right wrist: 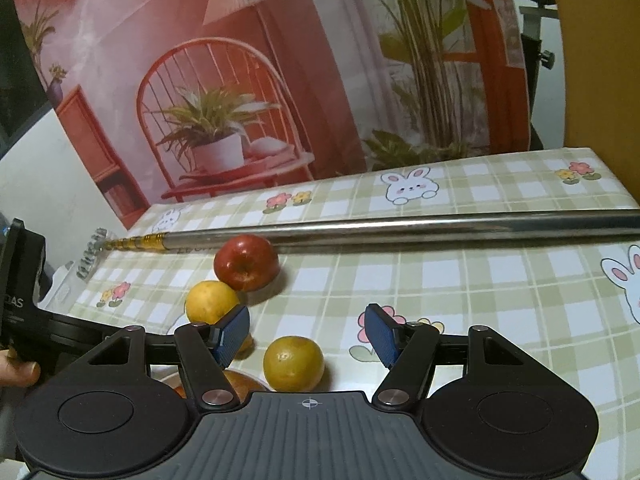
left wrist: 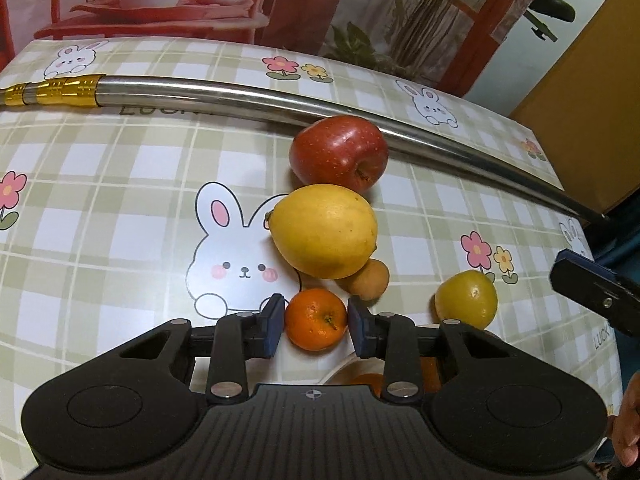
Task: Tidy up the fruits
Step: 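Grasp another tangerine with the left tool while the right tool grasps another yellow-green citrus, then carry the tangerine and citrus over the white plate and open the left tool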
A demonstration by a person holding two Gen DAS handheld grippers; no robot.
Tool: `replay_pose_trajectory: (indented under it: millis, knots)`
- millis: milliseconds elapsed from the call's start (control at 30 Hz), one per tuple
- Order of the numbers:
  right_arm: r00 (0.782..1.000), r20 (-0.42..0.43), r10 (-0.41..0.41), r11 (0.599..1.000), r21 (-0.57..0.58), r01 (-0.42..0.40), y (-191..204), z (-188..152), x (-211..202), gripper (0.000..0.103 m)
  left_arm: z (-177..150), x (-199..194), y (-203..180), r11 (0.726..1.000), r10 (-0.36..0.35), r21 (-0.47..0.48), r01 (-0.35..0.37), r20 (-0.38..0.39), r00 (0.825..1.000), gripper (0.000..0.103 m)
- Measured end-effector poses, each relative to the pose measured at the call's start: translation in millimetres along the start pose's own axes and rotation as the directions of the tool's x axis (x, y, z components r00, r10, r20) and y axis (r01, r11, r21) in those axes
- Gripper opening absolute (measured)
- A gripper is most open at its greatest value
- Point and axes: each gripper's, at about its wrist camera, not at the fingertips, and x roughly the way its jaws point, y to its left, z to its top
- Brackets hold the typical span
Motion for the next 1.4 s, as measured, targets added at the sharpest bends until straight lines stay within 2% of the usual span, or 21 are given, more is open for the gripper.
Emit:
replay_pose_trajectory:
  millis: [200, 333, 667, 833, 1000, 1167, 1400]
  knots:
    - [0.999, -0.042, 0.005, 1.0, 0.022, -0.004, -4.0, 2.2, 12.6, 0.06, -1.5, -9.9, 1.0, 1.0, -0.001, 0.019, 0.001, 0.026, 1.0, 0.035]
    - [0.994, -0.109, 0.028, 0.998, 0.068, -0.02, -8.3, 2.7, 28.9, 0.056, -4.0, -22.4, 0.7, 0.999, -0.004, 0.046, 0.002, 0.048, 0.999, 0.035]
    - [0.973, -0.224, 0.054, 0.992, 0.125, -0.026, -6.3, -0.5, 58.7, 0.054, -21.6, -54.8, -10.5, 0.984, -0.028, 0.176, 0.007, 0.114, 0.993, 0.035]
    - [0.963, -0.261, 0.063, 0.988, 0.154, -0.023, -7.3, -3.7, 66.5, 0.049, -32.5, -65.5, -15.3, 0.973, -0.041, 0.229, 0.007, 0.145, 0.989, 0.035]
    - [0.961, -0.268, 0.071, 0.982, 0.185, -0.021, -10.9, -6.1, 68.2, 0.043, -45.4, -71.9, -23.5, 0.956, -0.047, 0.292, -0.003, 0.166, 0.985, 0.035]
    - [0.964, -0.257, 0.072, 0.981, 0.191, -0.022, -12.1, -8.4, 65.6, 0.042, -53.9, -75.4, -28.5, 0.944, -0.065, 0.329, 0.004, 0.173, 0.983, 0.035]
    - [0.984, -0.164, 0.066, 0.977, 0.21, -0.031, -16.4, -9.7, 41.3, 0.042, -60.8, -79.0, -31.3, 0.942, -0.079, 0.336, 0.014, 0.18, 0.981, 0.035]
